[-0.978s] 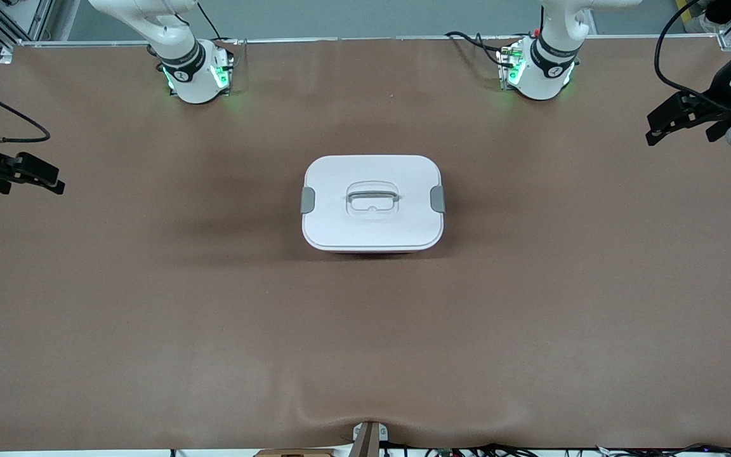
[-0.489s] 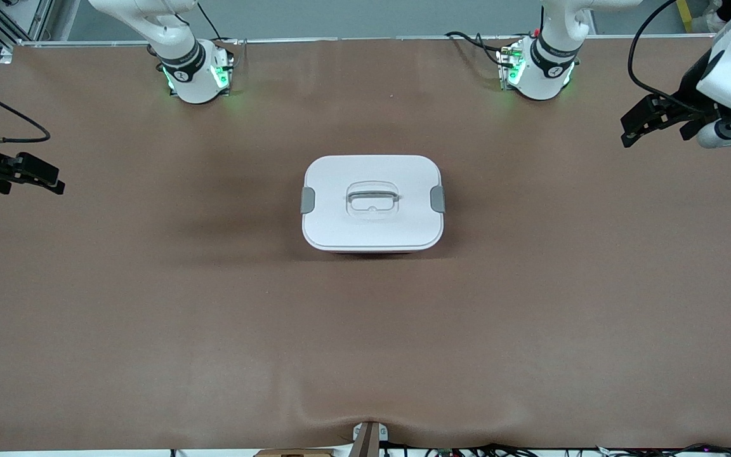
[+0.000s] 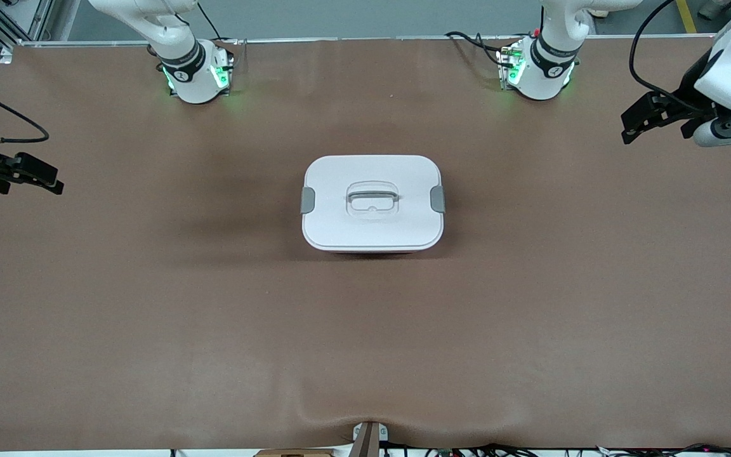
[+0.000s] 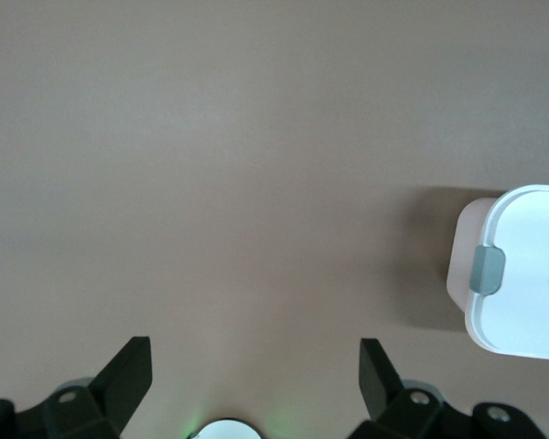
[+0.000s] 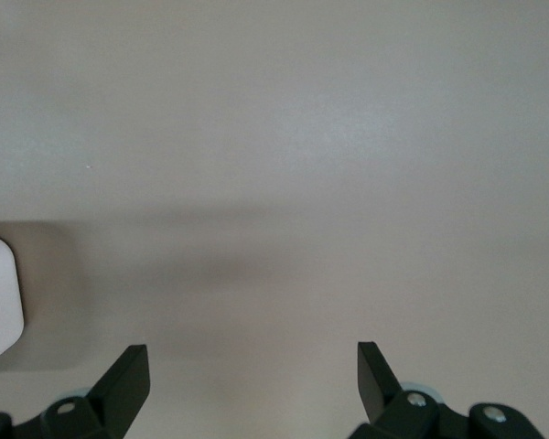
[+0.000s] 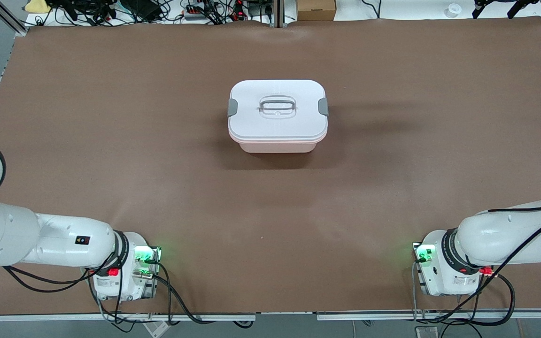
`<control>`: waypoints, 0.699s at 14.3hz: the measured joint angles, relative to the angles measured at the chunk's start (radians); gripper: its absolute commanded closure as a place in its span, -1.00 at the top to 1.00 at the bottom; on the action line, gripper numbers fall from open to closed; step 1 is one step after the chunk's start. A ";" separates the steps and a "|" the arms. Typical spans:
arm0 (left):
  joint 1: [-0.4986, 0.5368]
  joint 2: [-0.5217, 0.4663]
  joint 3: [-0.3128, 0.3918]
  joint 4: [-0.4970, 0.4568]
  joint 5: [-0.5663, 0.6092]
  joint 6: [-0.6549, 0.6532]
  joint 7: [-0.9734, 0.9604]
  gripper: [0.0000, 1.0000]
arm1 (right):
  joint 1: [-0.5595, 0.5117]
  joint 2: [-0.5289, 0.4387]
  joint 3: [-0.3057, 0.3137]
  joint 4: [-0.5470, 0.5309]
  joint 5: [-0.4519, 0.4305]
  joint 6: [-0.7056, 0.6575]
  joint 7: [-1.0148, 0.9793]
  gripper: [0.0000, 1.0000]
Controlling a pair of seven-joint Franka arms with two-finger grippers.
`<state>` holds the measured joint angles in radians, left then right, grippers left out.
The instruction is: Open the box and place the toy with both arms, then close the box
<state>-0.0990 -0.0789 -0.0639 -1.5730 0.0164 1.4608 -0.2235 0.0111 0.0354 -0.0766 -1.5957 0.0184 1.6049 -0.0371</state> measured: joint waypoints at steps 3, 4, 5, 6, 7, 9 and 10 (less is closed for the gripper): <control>0.006 0.000 0.010 0.002 0.001 -0.010 0.058 1.00 | 0.000 0.000 0.000 0.000 0.000 0.000 0.000 1.00; 0.009 0.000 0.015 0.003 0.001 -0.013 0.068 1.00 | 0.000 0.000 0.000 0.000 0.000 0.000 0.000 1.00; 0.010 -0.001 0.018 0.004 0.001 -0.017 0.069 1.00 | 0.000 0.000 0.000 0.000 0.000 0.001 0.000 1.00; 0.011 -0.001 0.020 0.004 0.001 -0.019 0.069 1.00 | 0.000 0.000 0.001 0.000 0.000 0.003 0.000 1.00; 0.011 -0.001 0.021 0.005 0.001 -0.020 0.069 1.00 | 0.001 0.000 0.001 0.000 0.000 0.004 0.000 1.00; 0.012 -0.001 0.024 0.006 0.001 -0.021 0.069 1.00 | 0.001 0.000 0.002 0.000 0.000 0.006 0.000 1.00; 0.012 -0.001 0.025 0.007 0.001 -0.021 0.069 1.00 | 0.001 0.000 0.002 0.000 0.000 0.006 0.000 1.00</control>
<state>-0.0866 -0.0800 -0.0392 -1.5662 0.0173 1.4397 -0.1548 0.0120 0.0354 -0.0746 -1.5957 0.0184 1.6110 -0.0371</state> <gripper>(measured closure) 0.000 0.000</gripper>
